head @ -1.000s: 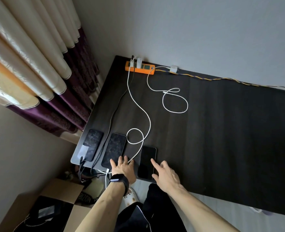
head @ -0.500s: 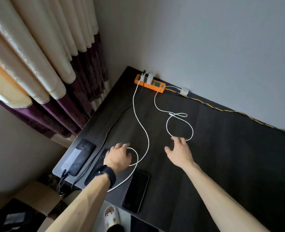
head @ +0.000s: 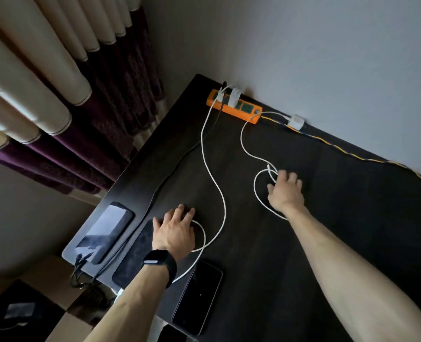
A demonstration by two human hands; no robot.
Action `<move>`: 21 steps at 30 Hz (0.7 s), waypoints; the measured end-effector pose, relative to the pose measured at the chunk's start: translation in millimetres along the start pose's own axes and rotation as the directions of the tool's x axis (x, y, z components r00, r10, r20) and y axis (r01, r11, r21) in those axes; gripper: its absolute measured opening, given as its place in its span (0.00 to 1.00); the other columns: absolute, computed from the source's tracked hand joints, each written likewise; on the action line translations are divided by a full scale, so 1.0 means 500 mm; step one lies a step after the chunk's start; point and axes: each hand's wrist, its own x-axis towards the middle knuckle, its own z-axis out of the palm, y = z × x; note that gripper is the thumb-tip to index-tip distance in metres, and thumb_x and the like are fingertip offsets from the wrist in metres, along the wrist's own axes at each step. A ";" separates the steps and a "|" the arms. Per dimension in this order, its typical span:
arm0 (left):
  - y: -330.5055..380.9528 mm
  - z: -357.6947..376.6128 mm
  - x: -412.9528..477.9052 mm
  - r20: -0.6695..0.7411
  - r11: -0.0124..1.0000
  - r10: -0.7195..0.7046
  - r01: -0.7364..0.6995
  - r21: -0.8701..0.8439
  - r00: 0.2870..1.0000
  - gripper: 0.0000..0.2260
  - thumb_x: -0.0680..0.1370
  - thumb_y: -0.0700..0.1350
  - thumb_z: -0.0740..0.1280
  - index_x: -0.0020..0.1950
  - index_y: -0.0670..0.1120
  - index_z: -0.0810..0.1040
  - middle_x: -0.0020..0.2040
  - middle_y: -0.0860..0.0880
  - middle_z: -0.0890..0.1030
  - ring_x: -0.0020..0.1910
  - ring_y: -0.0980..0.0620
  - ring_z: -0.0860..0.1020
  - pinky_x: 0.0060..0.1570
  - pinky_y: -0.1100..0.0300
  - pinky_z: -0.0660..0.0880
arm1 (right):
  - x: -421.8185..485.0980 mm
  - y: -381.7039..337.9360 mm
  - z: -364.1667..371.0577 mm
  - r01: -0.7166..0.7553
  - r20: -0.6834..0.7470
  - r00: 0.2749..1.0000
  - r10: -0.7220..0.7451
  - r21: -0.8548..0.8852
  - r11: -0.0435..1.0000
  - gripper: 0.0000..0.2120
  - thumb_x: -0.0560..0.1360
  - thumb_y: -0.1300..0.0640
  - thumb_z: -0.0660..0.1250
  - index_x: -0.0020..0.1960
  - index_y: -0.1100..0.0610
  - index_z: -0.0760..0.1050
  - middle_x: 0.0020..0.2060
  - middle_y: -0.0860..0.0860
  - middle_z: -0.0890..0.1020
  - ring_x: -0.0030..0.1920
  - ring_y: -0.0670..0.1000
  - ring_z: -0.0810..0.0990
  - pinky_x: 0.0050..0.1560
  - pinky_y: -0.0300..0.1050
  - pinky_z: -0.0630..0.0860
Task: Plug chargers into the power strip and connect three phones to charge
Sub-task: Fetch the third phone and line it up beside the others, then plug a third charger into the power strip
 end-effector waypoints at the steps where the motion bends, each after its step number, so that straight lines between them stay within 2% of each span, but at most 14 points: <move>1: 0.000 -0.004 -0.001 0.018 1.000 -0.004 0.004 0.014 1.000 0.26 0.81 0.53 0.56 0.79 0.58 0.57 0.81 0.52 0.56 0.78 0.47 0.57 0.74 0.37 0.54 | -0.029 0.005 0.019 0.010 -0.033 0.999 -0.009 0.019 1.000 0.17 0.81 0.54 0.61 0.67 0.59 0.65 0.66 0.61 0.69 0.64 0.64 0.70 0.58 0.57 0.72; 4: 0.003 -0.024 -0.002 0.087 0.998 -0.032 0.027 0.060 0.996 0.27 0.81 0.52 0.57 0.80 0.57 0.55 0.81 0.51 0.54 0.78 0.47 0.57 0.74 0.36 0.53 | -0.133 0.023 0.071 0.062 -0.037 0.997 -0.062 -0.015 0.998 0.08 0.80 0.60 0.61 0.58 0.60 0.68 0.57 0.61 0.75 0.56 0.65 0.76 0.53 0.55 0.73; 6: 0.022 -0.047 -0.003 0.157 0.994 -0.037 0.021 0.106 0.987 0.28 0.80 0.51 0.57 0.80 0.56 0.55 0.81 0.50 0.54 0.77 0.46 0.59 0.73 0.37 0.54 | -0.211 0.047 0.084 0.073 0.023 0.997 -0.071 -0.075 0.995 0.10 0.77 0.62 0.63 0.57 0.59 0.68 0.56 0.59 0.76 0.55 0.62 0.78 0.54 0.54 0.73; 8: 0.039 -0.068 -0.003 0.184 0.992 -0.067 0.045 0.121 0.981 0.27 0.79 0.50 0.57 0.79 0.54 0.58 0.79 0.48 0.60 0.75 0.45 0.62 0.72 0.40 0.57 | -0.281 0.068 0.107 0.096 0.099 0.991 -0.085 -0.106 0.990 0.12 0.75 0.63 0.64 0.58 0.57 0.68 0.56 0.56 0.75 0.56 0.59 0.78 0.54 0.52 0.75; 11: 0.079 -0.092 -0.017 0.058 0.999 -0.036 0.035 0.017 0.998 0.22 0.78 0.49 0.59 0.72 0.49 0.66 0.70 0.46 0.70 0.69 0.43 0.68 0.67 0.44 0.65 | -0.387 0.106 0.128 0.087 0.162 0.984 -0.067 -0.117 0.989 0.11 0.75 0.62 0.63 0.56 0.54 0.67 0.55 0.52 0.74 0.57 0.56 0.77 0.51 0.51 0.76; 14: 0.127 -0.092 -0.021 -0.083 0.994 0.080 -0.086 -0.064 0.993 0.23 0.78 0.48 0.60 0.73 0.48 0.66 0.70 0.47 0.69 0.70 0.43 0.67 0.69 0.45 0.65 | -0.441 0.136 0.136 0.021 0.174 0.985 -0.015 -0.030 0.999 0.05 0.79 0.54 0.60 0.55 0.51 0.68 0.53 0.50 0.74 0.56 0.54 0.77 0.49 0.51 0.77; 16: 0.162 -0.090 -0.013 -0.092 0.986 0.152 -0.158 -0.061 0.984 0.25 0.77 0.48 0.60 0.75 0.49 0.64 0.73 0.47 0.66 0.73 0.44 0.64 0.71 0.45 0.62 | -0.433 0.146 0.115 -0.051 0.229 0.973 0.037 0.052 0.997 0.09 0.77 0.48 0.62 0.56 0.49 0.70 0.54 0.48 0.74 0.57 0.52 0.77 0.52 0.50 0.77; 18: 0.186 -0.087 0.006 -0.071 0.982 0.179 -0.182 -0.046 0.981 0.27 0.77 0.50 0.61 0.77 0.50 0.62 0.76 0.47 0.63 0.75 0.44 0.61 0.73 0.44 0.60 | -0.398 0.148 0.078 -0.131 0.276 0.957 0.088 0.140 0.982 0.20 0.72 0.43 0.65 0.61 0.48 0.70 0.57 0.47 0.72 0.59 0.52 0.75 0.54 0.50 0.75; 21: 0.199 -0.081 0.051 -0.077 0.984 0.168 -0.172 -0.039 0.983 0.28 0.79 0.52 0.61 0.78 0.51 0.59 0.79 0.46 0.58 0.78 0.44 0.55 0.75 0.42 0.55 | -0.306 0.138 0.013 -0.137 0.195 0.977 0.090 0.240 0.961 0.31 0.69 0.40 0.65 0.69 0.49 0.67 0.63 0.48 0.72 0.65 0.53 0.71 0.60 0.51 0.72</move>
